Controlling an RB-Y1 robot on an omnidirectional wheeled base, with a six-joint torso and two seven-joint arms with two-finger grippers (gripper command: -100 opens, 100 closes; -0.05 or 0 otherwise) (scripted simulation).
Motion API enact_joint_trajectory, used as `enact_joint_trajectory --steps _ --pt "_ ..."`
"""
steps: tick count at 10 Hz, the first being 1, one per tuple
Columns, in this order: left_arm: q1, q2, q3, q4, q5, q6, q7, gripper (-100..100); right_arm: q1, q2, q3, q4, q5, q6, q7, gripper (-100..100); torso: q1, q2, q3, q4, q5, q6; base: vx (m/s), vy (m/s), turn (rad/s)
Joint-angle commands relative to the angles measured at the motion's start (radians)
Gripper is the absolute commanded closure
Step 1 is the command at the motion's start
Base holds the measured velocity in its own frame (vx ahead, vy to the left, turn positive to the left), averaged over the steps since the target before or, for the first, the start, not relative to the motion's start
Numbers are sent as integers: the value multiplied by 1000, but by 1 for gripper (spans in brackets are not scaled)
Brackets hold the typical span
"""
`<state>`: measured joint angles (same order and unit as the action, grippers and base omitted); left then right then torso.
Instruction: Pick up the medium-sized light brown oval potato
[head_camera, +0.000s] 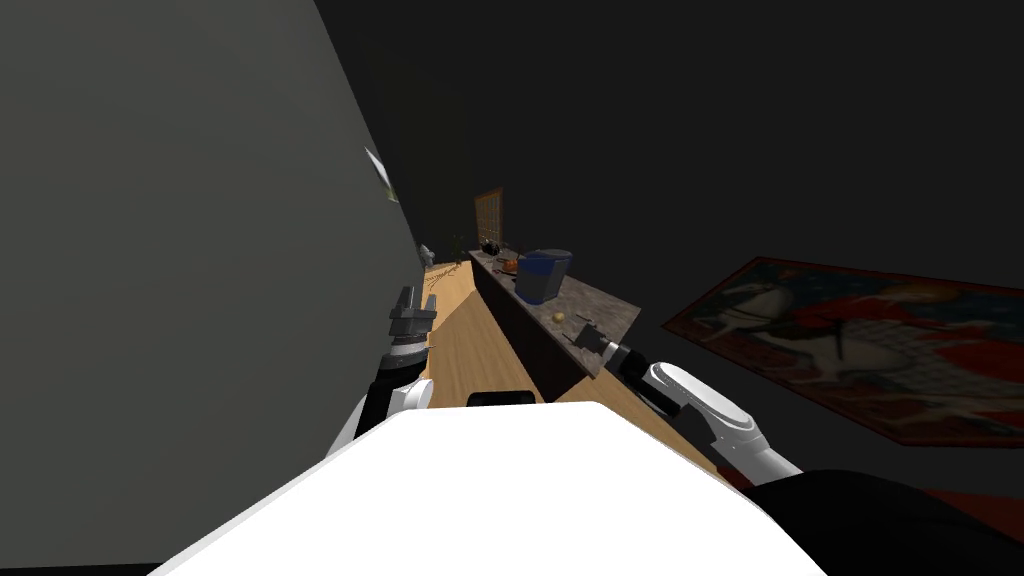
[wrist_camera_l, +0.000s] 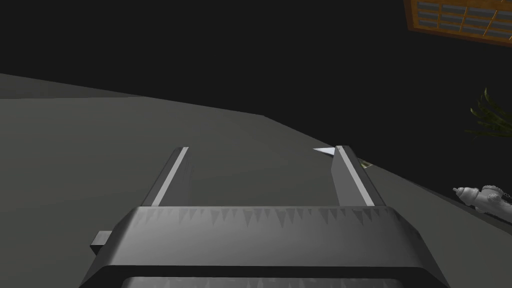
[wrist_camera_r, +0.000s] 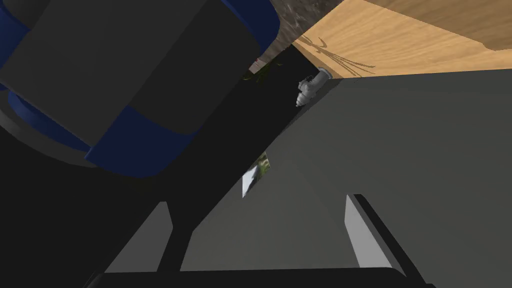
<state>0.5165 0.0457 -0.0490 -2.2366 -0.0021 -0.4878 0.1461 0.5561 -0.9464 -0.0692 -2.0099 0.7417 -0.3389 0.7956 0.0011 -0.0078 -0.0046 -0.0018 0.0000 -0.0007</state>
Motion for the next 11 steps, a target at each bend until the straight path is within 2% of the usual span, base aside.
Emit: enact_joint_trajectory --steps 1,6,11 --pt "0 0 0 0 0 0 0 0 6 -27 -11 21 26 -15 40 -100 0 0 0 0 0 0 98 4 -42" --pt "0 0 0 0 0 0 0 0 45 -124 -39 88 130 -55 168 -100 1 -4 -3 -1 0 0 170 32 -74" --pt "0 0 0 0 0 0 0 0 91 -190 -31 145 215 -87 263 -100 2 -3 -1 -1 0 0 150 44 -43"
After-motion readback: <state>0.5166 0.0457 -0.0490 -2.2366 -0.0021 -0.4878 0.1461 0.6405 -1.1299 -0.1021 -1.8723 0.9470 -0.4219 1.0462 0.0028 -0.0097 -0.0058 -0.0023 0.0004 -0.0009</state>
